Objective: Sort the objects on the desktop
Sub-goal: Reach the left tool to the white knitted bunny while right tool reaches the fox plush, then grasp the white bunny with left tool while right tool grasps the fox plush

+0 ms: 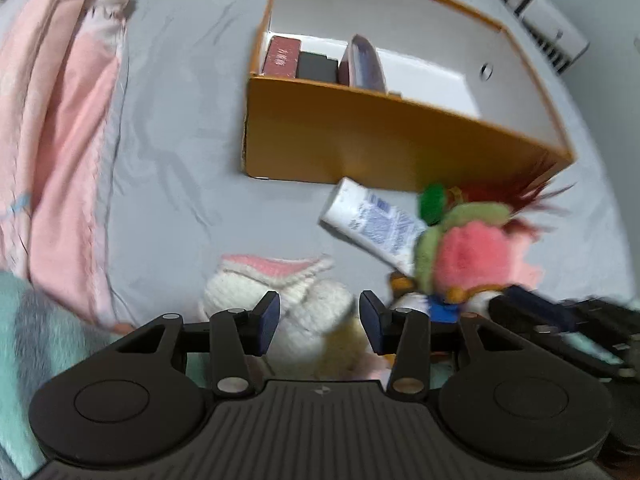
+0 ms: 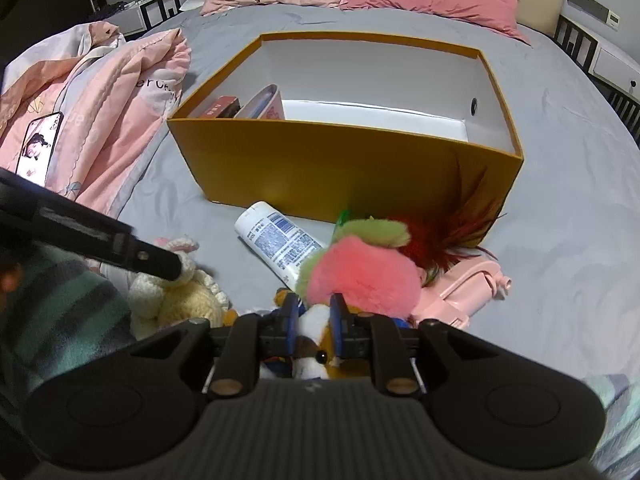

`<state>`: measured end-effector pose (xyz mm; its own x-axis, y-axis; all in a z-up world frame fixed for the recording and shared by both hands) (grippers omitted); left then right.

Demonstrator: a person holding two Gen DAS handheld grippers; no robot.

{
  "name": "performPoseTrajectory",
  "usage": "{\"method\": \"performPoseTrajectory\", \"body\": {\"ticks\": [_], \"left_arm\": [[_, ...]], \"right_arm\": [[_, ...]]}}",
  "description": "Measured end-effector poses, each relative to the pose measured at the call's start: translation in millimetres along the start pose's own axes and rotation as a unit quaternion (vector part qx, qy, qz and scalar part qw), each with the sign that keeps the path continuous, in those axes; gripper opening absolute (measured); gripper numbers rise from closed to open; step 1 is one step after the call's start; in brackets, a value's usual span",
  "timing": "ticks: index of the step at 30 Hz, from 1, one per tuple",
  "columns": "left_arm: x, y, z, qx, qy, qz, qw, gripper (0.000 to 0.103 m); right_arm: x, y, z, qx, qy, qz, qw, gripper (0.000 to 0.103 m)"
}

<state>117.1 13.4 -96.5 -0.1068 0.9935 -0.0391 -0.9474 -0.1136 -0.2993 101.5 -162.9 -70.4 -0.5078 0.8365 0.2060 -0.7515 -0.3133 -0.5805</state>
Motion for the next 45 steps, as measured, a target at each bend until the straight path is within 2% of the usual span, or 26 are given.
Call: {"method": "performPoseTrajectory", "body": {"ticks": [2, 3, 5, 6, 7, 9, 12, 14, 17, 19, 21, 25, 27, 30, 36, 39, 42, 43, 45], "left_arm": [[-6, 1, -5, 0.004, -0.007, -0.02, 0.9998, 0.042], [-8, 2, -7, 0.005, -0.011, -0.026, 0.9996, 0.041], [-11, 5, -7, -0.001, -0.019, -0.042, 0.9989, 0.039], [-11, 6, -7, -0.002, -0.021, -0.047, 0.9987, 0.038], [-12, 7, -6, -0.003, -0.021, -0.05, 0.9985, 0.038], [-11, 8, -4, -0.007, -0.019, -0.054, 0.9983, 0.035], [-13, 10, 5, -0.039, -0.001, -0.066, 0.997, 0.033], [-20, 11, 15, -0.073, 0.017, -0.091, 0.993, 0.033], [-36, 11, 30, -0.126, 0.036, -0.142, 0.9812, 0.033], [-42, 13, 34, -0.148, 0.033, -0.173, 0.9733, 0.033], [-38, 15, 28, -0.136, 0.032, -0.176, 0.9744, 0.033], [-21, 22, 12, -0.077, 0.013, -0.154, 0.9849, 0.033], [-10, 27, 7, -0.049, 0.001, -0.129, 0.9904, 0.034], [3, 32, 6, -0.019, 0.015, -0.087, 0.9959, 0.036], [4, 41, 9, -0.022, 0.0, -0.085, 0.9961, 0.036], [-3, 40, 5, -0.031, 0.0, -0.1, 0.9945, 0.035], [-13, 42, 9, -0.059, 0.014, -0.145, 0.9875, 0.032], [-18, 43, 12, -0.072, 0.019, -0.17, 0.9826, 0.031], [-31, 45, 20, -0.101, 0.028, -0.232, 0.967, 0.03]], "right_arm": [[-1, 0, 3, 0.001, -0.003, -0.001, 1.0, 0.018], [-1, 1, 5, 0.004, -0.005, -0.005, 1.0, 0.019], [-3, 4, 11, 0.012, -0.018, -0.024, 0.999, 0.027], [-3, 7, 12, 0.018, -0.027, -0.036, 0.999, 0.035], [-4, 10, 13, 0.027, -0.029, -0.05, 0.998, 0.037], [-7, 16, 14, 0.038, -0.021, -0.072, 0.996, 0.037], [-15, 26, 13, 0.07, -0.019, -0.128, 0.989, 0.038], [-18, 33, 9, 0.077, -0.032, -0.163, 0.983, 0.041], [-15, 32, 3, 0.074, -0.014, -0.166, 0.983, 0.045], [-15, 29, -4, 0.071, -0.015, -0.178, 0.981, 0.056], [-15, 26, -11, 0.069, -0.01, -0.181, 0.981, 0.061], [-16, 23, -25, 0.059, 0.007, -0.19, 0.98, 0.062], [-20, 22, -27, 0.048, 0.004, -0.208, 0.977, 0.062], [-30, 20, -26, 0.03, -0.006, -0.246, 0.969, 0.062], [-45, 17, -35, 0.02, -0.001, -0.3, 0.954, 0.062], [-51, 17, -39, 0.01, -0.002, -0.32, 0.947, 0.063], [-51, 17, -39, 0.008, -0.002, -0.308, 0.951, 0.054], [-51, 18, -37, 0.009, -0.007, -0.3, 0.954, 0.052], [-48, 17, -32, 0.013, -0.012, -0.275, 0.961, 0.05]]}}
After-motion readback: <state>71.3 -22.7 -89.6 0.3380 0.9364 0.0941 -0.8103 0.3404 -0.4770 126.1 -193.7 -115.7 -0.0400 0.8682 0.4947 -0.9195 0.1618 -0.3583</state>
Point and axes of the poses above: each gripper's, at about its wrist camera, not at the fingertips, and z roughly against the way its jaws point, x to its left, y to its underside, the point moved 4 cm from there along -z, roughly the way its jaws point, and after that the axes turned 10 degrees about -y, right-handed, at the moved point
